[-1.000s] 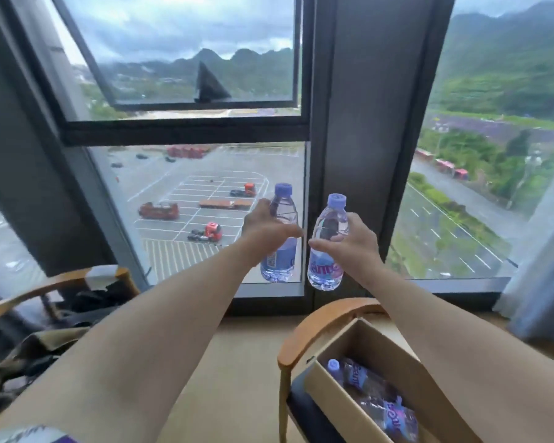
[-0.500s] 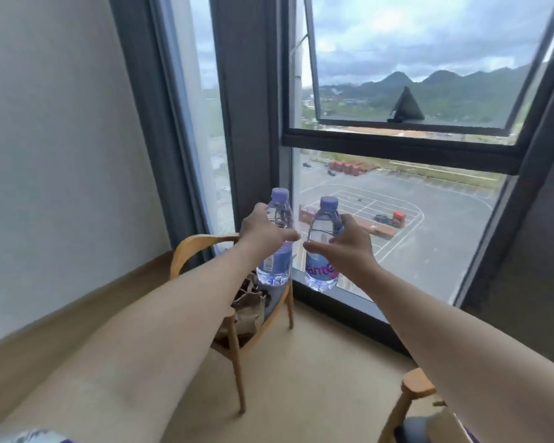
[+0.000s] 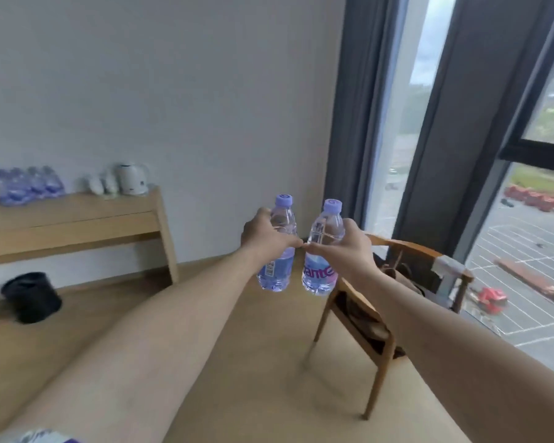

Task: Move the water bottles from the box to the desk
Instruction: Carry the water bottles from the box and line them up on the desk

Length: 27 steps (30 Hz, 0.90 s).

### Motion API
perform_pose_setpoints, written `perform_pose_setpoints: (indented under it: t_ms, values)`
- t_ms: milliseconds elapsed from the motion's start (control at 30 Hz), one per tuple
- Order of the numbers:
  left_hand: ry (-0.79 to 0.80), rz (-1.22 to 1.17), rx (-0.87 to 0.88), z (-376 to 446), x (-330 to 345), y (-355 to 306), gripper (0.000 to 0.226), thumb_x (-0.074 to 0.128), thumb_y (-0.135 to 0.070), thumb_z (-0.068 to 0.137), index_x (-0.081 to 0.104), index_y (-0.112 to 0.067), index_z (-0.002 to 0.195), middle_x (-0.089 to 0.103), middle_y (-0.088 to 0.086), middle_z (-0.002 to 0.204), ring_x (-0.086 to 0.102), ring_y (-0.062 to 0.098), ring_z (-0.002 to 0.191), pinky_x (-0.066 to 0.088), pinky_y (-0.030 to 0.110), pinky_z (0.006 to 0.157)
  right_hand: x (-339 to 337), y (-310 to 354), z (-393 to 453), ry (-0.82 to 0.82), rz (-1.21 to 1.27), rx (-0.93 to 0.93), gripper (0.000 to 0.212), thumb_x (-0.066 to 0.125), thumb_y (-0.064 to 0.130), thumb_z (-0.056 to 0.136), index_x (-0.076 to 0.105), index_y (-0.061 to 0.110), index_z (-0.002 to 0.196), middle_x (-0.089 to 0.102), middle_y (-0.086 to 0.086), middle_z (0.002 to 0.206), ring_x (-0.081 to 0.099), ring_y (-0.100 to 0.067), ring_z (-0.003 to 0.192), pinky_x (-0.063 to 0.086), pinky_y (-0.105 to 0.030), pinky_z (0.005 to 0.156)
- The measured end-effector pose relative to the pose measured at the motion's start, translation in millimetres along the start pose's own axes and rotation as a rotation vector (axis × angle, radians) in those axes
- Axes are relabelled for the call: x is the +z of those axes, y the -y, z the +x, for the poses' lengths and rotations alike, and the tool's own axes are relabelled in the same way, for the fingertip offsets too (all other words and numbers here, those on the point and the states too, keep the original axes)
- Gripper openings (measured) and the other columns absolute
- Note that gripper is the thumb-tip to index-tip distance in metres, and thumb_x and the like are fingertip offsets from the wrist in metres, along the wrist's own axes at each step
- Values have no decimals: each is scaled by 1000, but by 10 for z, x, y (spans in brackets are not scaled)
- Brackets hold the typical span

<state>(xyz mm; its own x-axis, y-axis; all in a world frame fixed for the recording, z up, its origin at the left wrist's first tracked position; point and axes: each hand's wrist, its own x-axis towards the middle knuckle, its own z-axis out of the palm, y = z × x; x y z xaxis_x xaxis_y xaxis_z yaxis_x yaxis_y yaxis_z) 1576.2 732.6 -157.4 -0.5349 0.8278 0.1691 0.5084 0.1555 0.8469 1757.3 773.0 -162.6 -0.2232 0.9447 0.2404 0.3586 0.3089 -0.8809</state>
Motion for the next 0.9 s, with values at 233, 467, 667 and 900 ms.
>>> perform_pose_setpoints:
  t_ms: [233,467,667,900]
  values:
    - [-235,-36,-176,-14,-1616,986,68,86,-43,46,49,-29,101,63,-9,97,65,15,89,56,34,77,1658,762,-60,274,21,-97,61,90,44,56,58,26,105,68,7,97,68,-15,89,59,-43,83]
    - [-458,-13,-329,-76,-2799,1832,80,88,-45,46,51,-27,115,60,-10,105,62,16,94,55,34,80,3105,1335,-115,522,95,-201,58,91,38,56,62,26,105,73,5,94,71,-14,83,59,-39,78]
    - [-604,-14,-427,215,-3590,2501,70,88,-41,44,54,-25,104,67,-7,104,68,17,93,59,42,86,4350,1683,44,674,112,-266,65,91,40,54,62,27,110,70,9,93,69,-16,87,59,-43,82]
    - [-732,41,-483,923,-4512,3032,62,92,-36,49,53,-27,96,67,-8,97,68,15,89,58,38,84,5738,2257,578,761,160,-280,67,92,39,54,61,25,112,71,8,97,69,-17,91,58,-40,83]
